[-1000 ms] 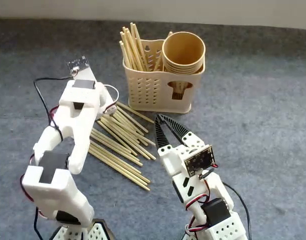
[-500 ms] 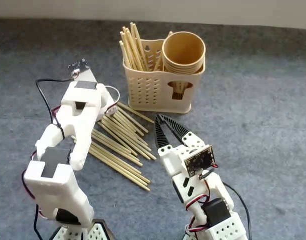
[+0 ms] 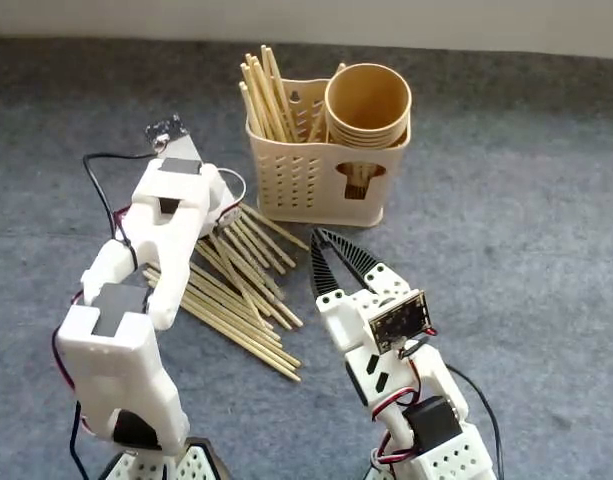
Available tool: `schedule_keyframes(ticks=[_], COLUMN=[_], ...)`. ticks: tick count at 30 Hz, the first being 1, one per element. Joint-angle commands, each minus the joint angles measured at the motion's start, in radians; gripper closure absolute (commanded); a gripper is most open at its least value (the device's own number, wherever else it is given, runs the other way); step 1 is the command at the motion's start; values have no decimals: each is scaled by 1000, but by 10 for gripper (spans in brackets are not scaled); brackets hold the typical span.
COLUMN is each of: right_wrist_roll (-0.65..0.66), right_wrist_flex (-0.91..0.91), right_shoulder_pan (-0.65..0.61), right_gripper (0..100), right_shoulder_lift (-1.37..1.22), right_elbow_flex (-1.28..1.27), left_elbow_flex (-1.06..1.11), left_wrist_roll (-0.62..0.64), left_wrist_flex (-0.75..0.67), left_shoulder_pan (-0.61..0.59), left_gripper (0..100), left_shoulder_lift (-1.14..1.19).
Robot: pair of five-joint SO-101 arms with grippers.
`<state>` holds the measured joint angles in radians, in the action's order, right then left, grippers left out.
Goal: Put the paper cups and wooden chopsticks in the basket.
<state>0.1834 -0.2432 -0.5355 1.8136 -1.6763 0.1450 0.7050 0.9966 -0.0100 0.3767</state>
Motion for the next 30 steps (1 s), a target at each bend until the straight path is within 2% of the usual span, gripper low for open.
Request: schedule_keyframes(ticks=[1,8,22,30], right_wrist_roll=[14,14,14,14], right_wrist_flex=[1,1,1,1], right_shoulder_pan=[7,7,7,7], right_gripper=[992,992,992,992], right_shoulder_lift=[18,18,18,18], right_elbow_flex=[-96,-96,-96,-96], left_elbow_flex=[-35,-7,197,372], left_wrist_roll=[-3,-3,-38,-48], left_wrist_flex=[21,68,57,-63], left_shoulder_pan=[10,16,15,15], left_gripper=[995,995,995,995], left_shoulder_lift=[2,-93,-392,-572])
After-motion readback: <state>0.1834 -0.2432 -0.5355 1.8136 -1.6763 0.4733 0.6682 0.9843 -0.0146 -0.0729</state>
